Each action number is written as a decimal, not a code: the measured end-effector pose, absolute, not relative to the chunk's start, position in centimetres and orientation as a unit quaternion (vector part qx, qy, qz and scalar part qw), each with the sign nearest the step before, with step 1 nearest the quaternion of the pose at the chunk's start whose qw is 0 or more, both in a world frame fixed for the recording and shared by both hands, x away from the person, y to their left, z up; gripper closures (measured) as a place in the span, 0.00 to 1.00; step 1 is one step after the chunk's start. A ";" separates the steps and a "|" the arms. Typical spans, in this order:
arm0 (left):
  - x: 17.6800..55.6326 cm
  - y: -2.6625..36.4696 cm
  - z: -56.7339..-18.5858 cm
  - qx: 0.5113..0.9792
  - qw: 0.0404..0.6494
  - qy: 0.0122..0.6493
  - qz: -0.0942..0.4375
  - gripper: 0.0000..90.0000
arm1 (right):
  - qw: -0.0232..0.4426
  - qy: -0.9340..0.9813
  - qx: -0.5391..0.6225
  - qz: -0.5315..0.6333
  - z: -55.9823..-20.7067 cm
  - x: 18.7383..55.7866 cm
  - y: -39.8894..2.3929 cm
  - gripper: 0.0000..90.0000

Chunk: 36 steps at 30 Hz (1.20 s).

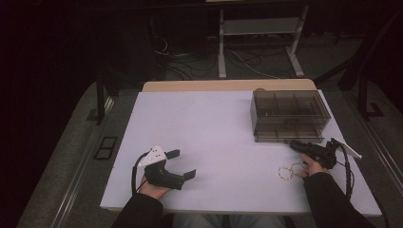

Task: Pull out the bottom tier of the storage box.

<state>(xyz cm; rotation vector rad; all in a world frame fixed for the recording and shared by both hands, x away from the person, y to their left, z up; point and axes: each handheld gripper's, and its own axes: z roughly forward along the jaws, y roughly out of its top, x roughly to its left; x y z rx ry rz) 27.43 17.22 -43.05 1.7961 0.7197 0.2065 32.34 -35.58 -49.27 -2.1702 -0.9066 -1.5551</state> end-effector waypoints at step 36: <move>27.4 17.2 -43.1 0.765 0.560 0.306 0.091 0.00 | 0.111 -0.387 -0.744 -0.534 -46.4 30.9 -34.8 0.78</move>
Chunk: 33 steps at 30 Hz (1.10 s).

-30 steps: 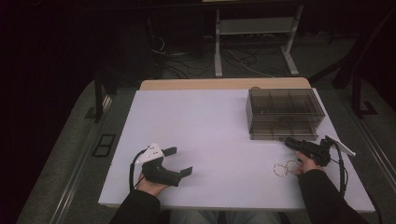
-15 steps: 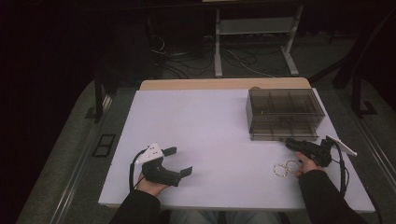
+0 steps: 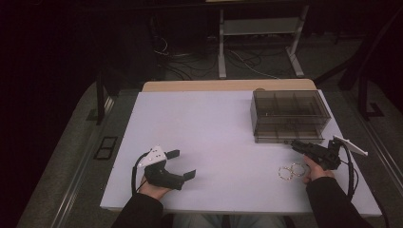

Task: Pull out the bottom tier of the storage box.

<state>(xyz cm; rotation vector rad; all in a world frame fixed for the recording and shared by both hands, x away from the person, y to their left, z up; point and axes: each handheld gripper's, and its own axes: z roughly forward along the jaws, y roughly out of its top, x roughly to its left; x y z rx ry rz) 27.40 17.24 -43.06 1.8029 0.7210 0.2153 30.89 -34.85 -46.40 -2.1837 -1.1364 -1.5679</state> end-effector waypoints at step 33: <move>27.3 17.3 -43.1 0.767 0.555 0.309 0.096 0.00 | -0.011 -0.733 -0.578 -0.357 -41.1 32.9 -32.1 0.49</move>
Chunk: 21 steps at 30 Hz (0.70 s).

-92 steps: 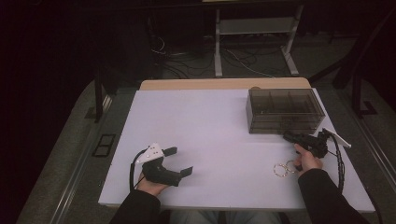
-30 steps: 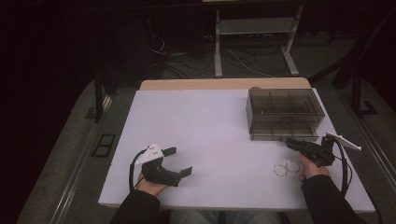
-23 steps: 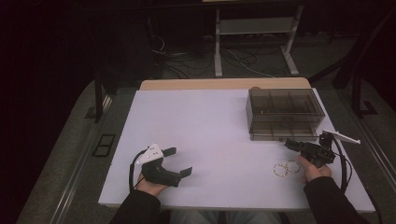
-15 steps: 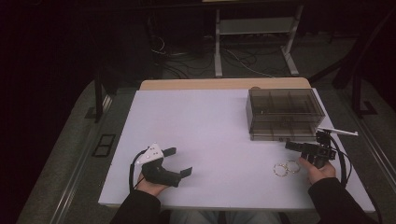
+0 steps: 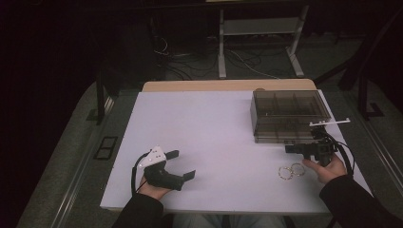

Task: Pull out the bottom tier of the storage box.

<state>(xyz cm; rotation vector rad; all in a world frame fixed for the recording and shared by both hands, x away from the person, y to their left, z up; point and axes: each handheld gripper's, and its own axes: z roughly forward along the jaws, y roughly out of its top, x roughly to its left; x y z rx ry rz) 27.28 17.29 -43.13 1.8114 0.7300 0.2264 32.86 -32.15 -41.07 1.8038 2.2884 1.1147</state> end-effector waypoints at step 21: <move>27.3 17.3 -43.1 0.767 0.555 0.308 0.094 0.00 | 0.011 0.859 0.417 0.298 -38.7 34.7 -32.0 0.12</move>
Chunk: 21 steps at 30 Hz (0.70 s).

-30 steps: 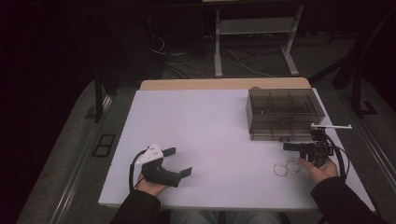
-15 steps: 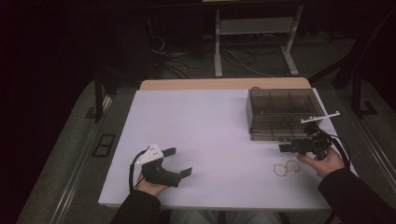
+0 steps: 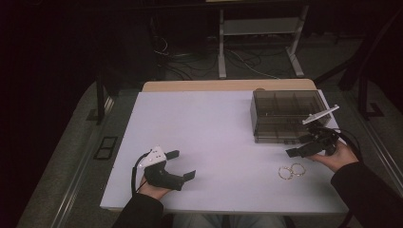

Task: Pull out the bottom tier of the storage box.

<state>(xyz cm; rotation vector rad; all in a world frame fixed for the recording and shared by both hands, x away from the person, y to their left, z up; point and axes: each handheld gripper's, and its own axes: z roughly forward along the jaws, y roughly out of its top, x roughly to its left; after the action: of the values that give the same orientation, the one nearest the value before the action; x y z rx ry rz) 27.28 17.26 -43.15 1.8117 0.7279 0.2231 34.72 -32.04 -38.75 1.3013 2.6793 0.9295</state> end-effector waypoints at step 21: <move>27.3 17.2 -43.1 0.767 0.556 0.306 0.095 0.00 | 0.024 0.887 0.319 0.332 -38.8 36.4 -31.4 0.12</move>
<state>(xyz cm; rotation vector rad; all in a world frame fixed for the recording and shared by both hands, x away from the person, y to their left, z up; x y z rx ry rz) 27.31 17.25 -43.14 1.8115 0.7237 0.2246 36.41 -31.37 -38.77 0.9865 2.7460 1.0271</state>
